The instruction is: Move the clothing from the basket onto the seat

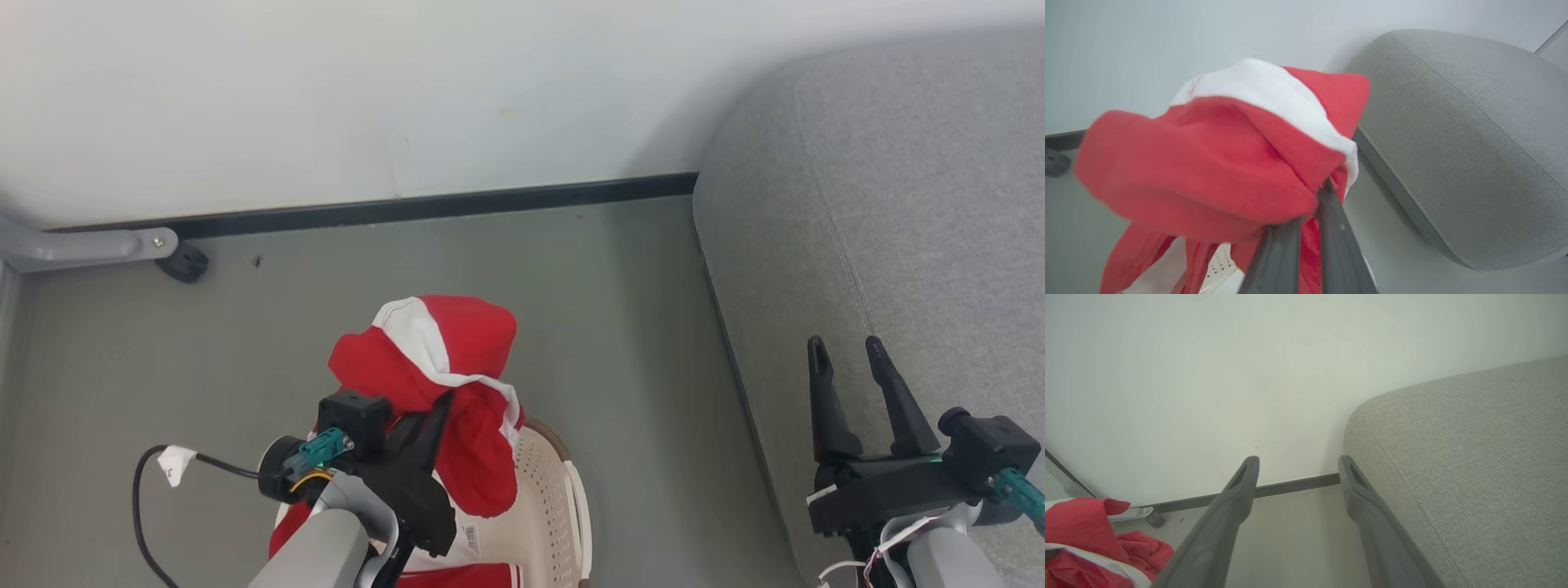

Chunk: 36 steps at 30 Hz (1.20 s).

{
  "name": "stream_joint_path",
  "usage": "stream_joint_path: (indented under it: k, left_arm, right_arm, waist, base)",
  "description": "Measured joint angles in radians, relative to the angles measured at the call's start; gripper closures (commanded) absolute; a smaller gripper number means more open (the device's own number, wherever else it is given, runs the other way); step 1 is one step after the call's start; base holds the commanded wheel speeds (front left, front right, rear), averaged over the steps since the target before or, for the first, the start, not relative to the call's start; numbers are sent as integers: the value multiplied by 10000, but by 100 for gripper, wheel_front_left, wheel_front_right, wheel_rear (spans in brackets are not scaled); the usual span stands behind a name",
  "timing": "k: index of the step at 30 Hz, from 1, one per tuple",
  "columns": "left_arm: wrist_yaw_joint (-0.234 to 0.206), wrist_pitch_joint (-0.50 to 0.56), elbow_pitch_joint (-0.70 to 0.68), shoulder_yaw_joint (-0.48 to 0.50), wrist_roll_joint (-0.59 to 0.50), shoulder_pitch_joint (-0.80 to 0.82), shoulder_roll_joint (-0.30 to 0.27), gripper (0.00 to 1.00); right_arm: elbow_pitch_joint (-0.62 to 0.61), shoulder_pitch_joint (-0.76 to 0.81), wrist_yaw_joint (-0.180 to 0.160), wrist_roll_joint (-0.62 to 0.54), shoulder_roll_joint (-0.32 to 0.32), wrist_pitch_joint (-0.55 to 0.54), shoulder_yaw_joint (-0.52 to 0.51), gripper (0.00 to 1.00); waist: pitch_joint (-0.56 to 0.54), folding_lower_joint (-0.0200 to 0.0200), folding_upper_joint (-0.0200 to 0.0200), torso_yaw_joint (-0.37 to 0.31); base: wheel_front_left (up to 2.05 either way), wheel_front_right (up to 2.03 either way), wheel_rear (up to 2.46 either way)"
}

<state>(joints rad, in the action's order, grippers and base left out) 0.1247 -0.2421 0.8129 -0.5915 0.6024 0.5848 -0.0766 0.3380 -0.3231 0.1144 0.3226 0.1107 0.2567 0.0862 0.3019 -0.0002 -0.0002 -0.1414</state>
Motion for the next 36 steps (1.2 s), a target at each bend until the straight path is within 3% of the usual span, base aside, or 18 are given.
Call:
stream_joint_path:
  k: [17, 29, 36]
  left_arm:
    - [0, -21, -2811, -566, 756, -202, -460, 100]
    - [0, 221, -3749, -654, 813, -204, -765, 100]
    - [0, 518, -4073, -802, 813, -209, -746, 100]
  right_arm:
    - [104, 795, 88, 489, 142, -2, 669, 0]
    - [-424, 819, 90, 1248, 947, -35, 3465, 0]
    - [-564, -238, 90, 1386, 1329, -217, 5145, 0]
  waist:
    - [-1811, 1, 0, 792]
    - [-2288, 2, 0, 1058]
    - [-2261, 2, 1, 1087]
  base:
    - [0, 0, 0]
    - [0, 0, 0]
    - [0, 0, 0]
